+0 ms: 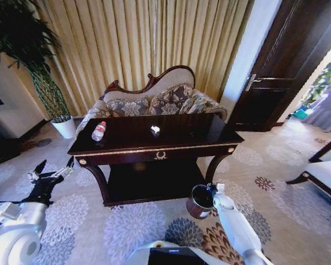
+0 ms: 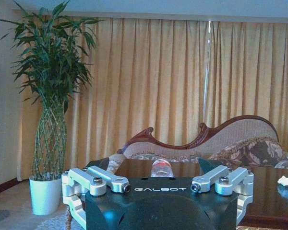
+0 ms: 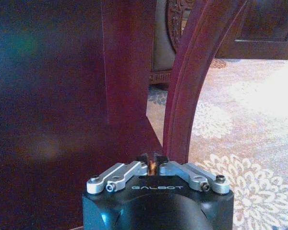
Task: Move to the front of the table and place the trash on the table into the trash bin.
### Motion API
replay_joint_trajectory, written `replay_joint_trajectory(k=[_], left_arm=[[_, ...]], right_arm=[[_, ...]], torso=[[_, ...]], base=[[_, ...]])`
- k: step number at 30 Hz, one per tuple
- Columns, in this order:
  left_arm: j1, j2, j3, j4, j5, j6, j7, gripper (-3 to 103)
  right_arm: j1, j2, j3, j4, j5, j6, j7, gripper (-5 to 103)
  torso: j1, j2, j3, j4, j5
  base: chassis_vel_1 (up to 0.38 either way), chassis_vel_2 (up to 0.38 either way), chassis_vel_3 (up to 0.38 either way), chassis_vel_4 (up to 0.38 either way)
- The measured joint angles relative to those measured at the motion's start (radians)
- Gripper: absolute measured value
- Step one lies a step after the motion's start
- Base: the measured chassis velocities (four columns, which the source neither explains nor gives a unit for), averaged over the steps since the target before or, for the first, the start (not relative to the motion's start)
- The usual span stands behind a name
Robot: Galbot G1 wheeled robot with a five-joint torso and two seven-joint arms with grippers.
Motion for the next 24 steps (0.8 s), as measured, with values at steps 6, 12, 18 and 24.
replay_joint_trajectory(k=[6, 12, 18, 24], left_arm=[[0.0, -0.001, 0.0, -0.002, 0.0, 0.0, 0.0, 100], [0.002, 0.0, -0.001, 0.003, -0.001, -0.004, 0.001, 100], [0.006, 0.0, -0.002, 0.006, -0.002, -0.01, 0.003, 100], [0.004, 0.0, -0.002, 0.007, -0.003, -0.011, 0.004, 100]], right_arm=[[0.001, 0.0, 0.006, 0.003, -0.004, 0.0, 0.0, 32], [0.002, 0.0, 0.008, 0.01, -0.009, 0.0, 0.0, 48], [-0.007, 0.004, 0.011, 0.023, -0.015, 0.0, 0.0, 75], [-0.014, 0.004, 0.012, 0.03, -0.015, 0.0, 0.0, 96]], torso=[[0.0, 0.0, 0.0, 0.0001, 0.0], [0.0, 0.0, 0.0, 0.0, -0.0001], [0.0, 0.0, 0.0, 0.0, 0.0], [0.0, 0.0, 0.0, 0.0, 0.0]], base=[[0.0, 0.0, 0.0, 0.0], [0.0, 0.0, 0.0, 0.0], [0.0, 0.0, 0.0, 0.0], [0.0, 0.0, 0.0, 0.0]])
